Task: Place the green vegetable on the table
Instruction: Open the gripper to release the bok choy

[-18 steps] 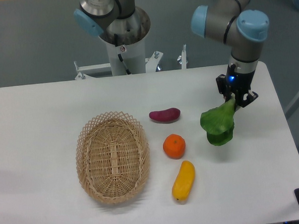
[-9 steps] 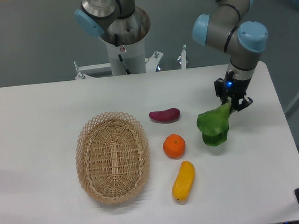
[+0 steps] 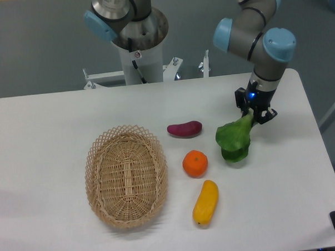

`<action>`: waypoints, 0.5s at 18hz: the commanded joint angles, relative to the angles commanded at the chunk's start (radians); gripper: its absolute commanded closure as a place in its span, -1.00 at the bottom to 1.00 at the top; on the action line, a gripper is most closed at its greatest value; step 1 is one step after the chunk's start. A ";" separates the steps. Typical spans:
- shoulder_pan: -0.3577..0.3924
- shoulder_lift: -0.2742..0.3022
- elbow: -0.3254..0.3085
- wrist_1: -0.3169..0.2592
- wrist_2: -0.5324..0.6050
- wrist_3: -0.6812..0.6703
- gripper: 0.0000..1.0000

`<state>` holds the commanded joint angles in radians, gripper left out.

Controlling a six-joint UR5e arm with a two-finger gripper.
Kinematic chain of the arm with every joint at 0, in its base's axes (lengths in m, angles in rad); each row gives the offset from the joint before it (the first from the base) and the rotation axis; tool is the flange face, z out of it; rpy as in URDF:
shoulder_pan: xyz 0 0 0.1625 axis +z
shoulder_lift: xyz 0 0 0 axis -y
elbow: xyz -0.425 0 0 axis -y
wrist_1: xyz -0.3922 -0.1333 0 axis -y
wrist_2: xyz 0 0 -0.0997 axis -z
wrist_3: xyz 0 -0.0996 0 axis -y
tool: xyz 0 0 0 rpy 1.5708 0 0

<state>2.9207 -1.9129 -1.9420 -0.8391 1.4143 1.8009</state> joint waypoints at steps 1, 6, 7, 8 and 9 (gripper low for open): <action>0.000 -0.002 0.002 0.000 -0.002 0.009 -0.06; 0.011 -0.002 0.015 0.006 -0.008 0.009 -1.00; 0.011 0.000 0.017 0.015 -0.008 0.008 -1.00; 0.011 0.003 0.018 0.020 -0.008 0.008 -1.00; 0.009 0.009 0.021 0.024 -0.008 0.000 -1.00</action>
<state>2.9299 -1.9037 -1.9206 -0.8146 1.4067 1.8010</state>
